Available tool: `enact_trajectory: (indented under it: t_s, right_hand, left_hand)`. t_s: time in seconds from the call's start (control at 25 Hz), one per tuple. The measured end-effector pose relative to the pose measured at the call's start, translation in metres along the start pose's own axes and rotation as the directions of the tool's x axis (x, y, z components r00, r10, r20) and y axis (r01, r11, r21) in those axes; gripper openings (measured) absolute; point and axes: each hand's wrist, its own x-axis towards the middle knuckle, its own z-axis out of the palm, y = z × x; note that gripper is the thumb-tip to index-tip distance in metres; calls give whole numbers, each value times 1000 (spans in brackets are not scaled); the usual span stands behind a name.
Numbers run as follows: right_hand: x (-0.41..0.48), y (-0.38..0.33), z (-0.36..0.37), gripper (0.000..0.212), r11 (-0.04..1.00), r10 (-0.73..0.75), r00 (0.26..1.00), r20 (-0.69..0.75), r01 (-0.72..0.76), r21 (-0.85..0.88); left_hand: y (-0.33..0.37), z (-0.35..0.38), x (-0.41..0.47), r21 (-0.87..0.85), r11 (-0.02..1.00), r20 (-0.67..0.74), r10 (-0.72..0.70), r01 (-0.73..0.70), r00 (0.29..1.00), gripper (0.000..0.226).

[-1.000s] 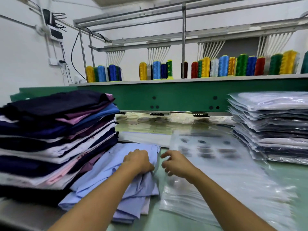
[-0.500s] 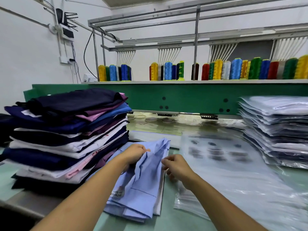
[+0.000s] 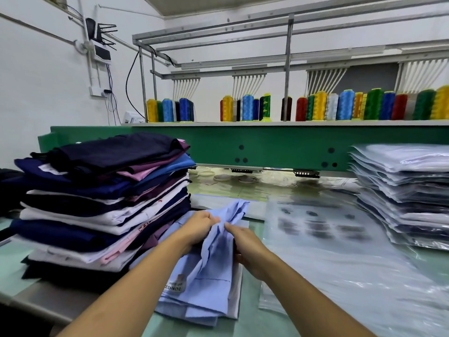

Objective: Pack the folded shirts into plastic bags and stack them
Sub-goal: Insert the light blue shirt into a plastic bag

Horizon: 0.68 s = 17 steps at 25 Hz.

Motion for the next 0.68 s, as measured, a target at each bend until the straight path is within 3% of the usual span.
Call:
enact_trajectory:
  t_s: [0.2,0.32,0.36,0.44,0.52,0.6,0.68]
  right_hand:
    - [-1,-12,8,53,998,57,996,-67,-56,27]
    - [2,-20,19,43,953,93,996,-8,-87,290]
    - [4,-21,23,35,936,105,993,-49,-82,341]
    - [7,-22,19,29,919,115,974,-197,-29,393]
    - [4,-20,-1,20,934,55,963,-264,44,355]
    - [-1,-19,-28,12,944,34,953,-300,67,322]
    - [-1,-19,-50,5,915,117,950,-289,10,402]
  left_hand:
    - [11,6,-6,25,995,-91,101,-99,991,32]
    - [24,12,-16,113,978,-19,178,-175,984,22]
    - [27,13,-19,113,975,30,188,-190,982,23]
    - [33,12,-26,-55,986,107,161,-156,981,29]
    - [31,9,-22,-147,980,9,141,-138,990,34]
    - [20,-1,-11,121,986,-217,140,-116,966,22]
    - [1,-11,-4,475,878,-247,66,61,967,11]
